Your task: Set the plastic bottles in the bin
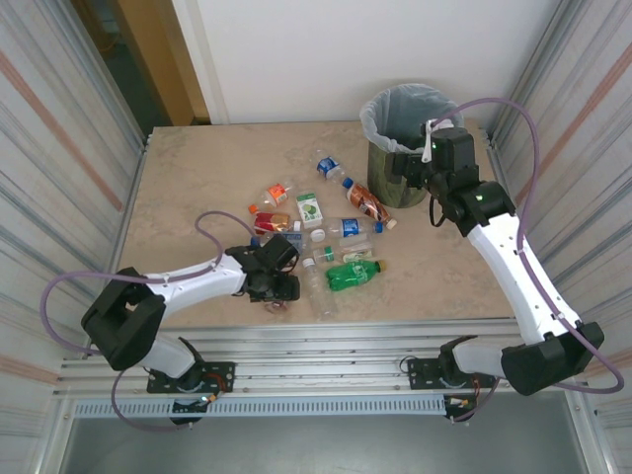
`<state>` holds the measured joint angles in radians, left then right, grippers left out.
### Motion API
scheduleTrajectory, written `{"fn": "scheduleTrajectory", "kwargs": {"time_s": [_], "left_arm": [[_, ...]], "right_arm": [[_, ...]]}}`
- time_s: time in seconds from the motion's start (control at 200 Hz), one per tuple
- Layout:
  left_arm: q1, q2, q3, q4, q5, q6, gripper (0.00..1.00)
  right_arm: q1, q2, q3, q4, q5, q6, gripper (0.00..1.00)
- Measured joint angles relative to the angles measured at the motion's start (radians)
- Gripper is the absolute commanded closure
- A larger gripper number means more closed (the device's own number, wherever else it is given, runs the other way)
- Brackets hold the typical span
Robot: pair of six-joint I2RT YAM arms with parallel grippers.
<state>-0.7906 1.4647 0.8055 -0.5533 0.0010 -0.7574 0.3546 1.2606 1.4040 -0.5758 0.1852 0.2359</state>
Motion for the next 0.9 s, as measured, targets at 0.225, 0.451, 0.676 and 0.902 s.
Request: {"fn": "scheduleTrajectory", "kwargs": {"time_s": [0.225,0.451,0.676,0.902], "left_arm": [[0.013,0.010,-0.002,0.005,0.013,-0.003,0.40],[0.020,0.017,-0.002,0.008,0.021,0.000,0.40],[0.026,0.041,0.015,0.008,0.029,0.010,0.38],[0.032,0.088,0.017,0.032,0.029,0.020,0.35]], "right_arm": [[0.020,0.000,0.000,0.000,0.014,0.000,0.02],[0.025,-0.005,0.000,0.013,0.024,0.000,0.02],[0.025,-0.016,0.000,0.019,0.024,0.000,0.02],[0.025,-0.018,0.000,0.022,0.024,0.000,0.02]]}}
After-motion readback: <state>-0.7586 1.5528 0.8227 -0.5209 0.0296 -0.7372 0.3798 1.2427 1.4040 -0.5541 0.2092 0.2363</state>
